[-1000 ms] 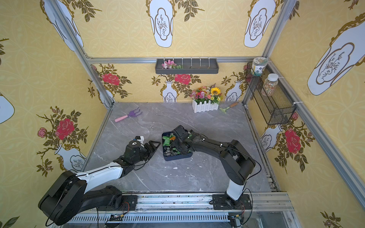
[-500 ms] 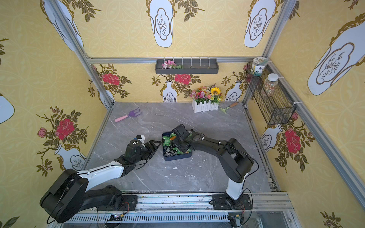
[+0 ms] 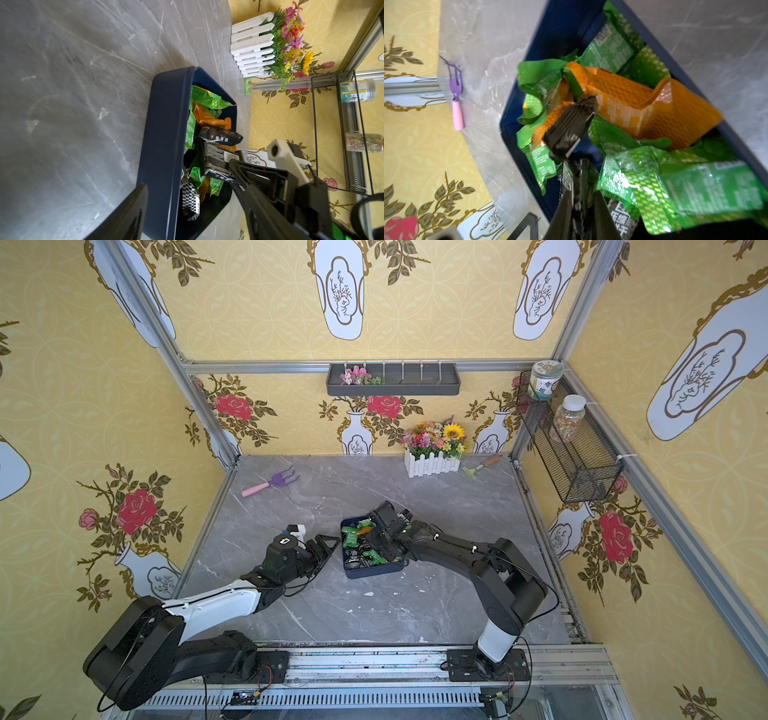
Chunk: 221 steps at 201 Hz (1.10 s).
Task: Take the cookies out of the storage box
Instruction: Pick up the cookie from the storage box.
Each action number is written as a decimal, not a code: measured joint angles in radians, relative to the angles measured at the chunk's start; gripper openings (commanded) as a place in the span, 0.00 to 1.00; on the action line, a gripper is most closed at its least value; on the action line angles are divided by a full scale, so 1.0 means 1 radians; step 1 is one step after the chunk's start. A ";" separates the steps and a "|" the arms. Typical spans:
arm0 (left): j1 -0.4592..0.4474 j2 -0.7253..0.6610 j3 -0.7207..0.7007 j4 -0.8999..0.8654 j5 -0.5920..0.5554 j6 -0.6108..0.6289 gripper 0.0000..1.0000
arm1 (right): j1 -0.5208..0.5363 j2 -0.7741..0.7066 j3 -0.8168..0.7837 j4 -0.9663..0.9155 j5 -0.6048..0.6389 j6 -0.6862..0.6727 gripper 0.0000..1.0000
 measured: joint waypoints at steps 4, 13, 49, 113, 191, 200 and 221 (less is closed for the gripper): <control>0.000 0.003 0.001 0.000 0.000 0.000 0.77 | 0.000 -0.009 -0.005 0.000 0.000 -0.009 0.13; 0.000 0.013 0.006 0.000 0.000 0.001 0.77 | 0.000 -0.028 -0.016 0.000 -0.002 -0.033 0.13; -0.011 0.065 0.056 -0.019 0.001 0.019 0.72 | -0.019 -0.092 -0.060 -0.015 -0.063 -0.181 0.13; -0.062 0.116 0.198 -0.232 -0.054 0.113 0.56 | -0.184 -0.317 -0.175 -0.084 -0.175 -0.455 0.12; -0.132 0.248 0.351 -0.481 -0.187 0.202 0.33 | -0.249 -0.398 -0.198 -0.153 -0.224 -0.547 0.13; -0.132 0.249 0.356 -0.498 -0.201 0.208 0.31 | -0.249 -0.397 -0.193 -0.158 -0.227 -0.552 0.13; -0.133 0.250 0.372 -0.528 -0.227 0.232 0.22 | -0.249 -0.395 -0.171 -0.175 -0.239 -0.576 0.13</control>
